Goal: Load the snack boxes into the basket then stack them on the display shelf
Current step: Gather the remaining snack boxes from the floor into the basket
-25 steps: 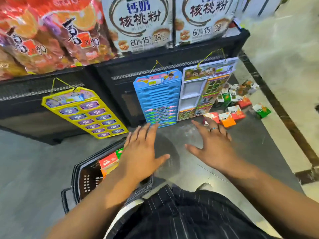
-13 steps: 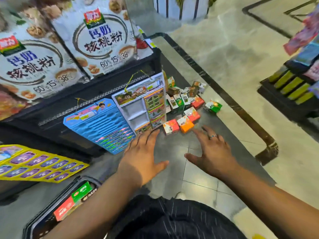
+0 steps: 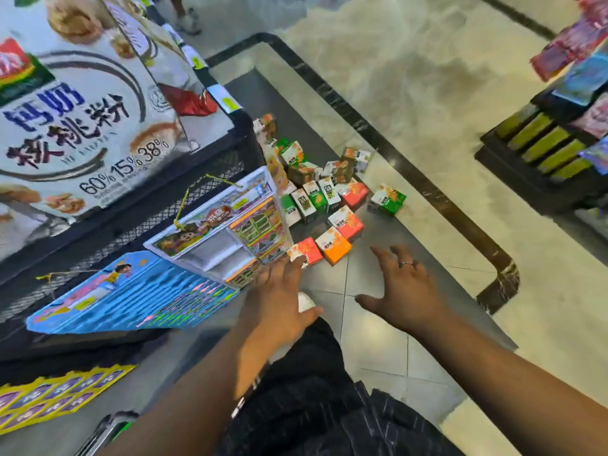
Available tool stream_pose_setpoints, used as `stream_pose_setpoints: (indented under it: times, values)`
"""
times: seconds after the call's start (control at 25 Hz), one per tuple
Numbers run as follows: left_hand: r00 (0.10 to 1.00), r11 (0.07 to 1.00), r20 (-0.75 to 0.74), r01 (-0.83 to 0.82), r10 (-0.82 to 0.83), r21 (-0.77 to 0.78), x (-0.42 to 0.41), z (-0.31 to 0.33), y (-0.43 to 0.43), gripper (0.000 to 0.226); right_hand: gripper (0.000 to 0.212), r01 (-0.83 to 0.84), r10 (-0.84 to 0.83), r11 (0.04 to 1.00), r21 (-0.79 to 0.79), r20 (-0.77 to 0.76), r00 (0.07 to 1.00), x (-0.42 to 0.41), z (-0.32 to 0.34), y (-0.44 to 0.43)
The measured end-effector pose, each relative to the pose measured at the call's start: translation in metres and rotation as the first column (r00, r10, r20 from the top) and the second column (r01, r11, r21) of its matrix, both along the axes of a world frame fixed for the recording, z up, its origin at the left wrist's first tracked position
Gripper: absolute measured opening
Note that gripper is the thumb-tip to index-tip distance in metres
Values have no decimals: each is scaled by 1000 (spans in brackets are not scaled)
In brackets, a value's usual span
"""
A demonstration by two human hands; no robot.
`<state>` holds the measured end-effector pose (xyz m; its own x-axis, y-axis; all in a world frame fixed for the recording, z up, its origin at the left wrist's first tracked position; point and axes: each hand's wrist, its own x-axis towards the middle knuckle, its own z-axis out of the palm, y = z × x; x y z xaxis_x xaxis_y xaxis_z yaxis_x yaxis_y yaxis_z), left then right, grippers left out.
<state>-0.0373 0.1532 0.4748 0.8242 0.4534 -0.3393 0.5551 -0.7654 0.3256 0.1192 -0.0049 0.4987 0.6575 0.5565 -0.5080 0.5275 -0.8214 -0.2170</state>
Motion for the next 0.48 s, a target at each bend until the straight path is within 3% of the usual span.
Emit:
stream_pose_setpoints:
  times: [0.24, 0.48]
  values:
    - [993, 992, -116, -5, -10, -129, 91, -72, 66, 92, 98, 106, -112, 993, -57, -131, 985, 79, -77, 67]
    - [965, 950, -234, -182, 121, -255, 158, -198, 98, 84, 98, 112, -139, 985, -128, -226, 964, 149, -207, 109]
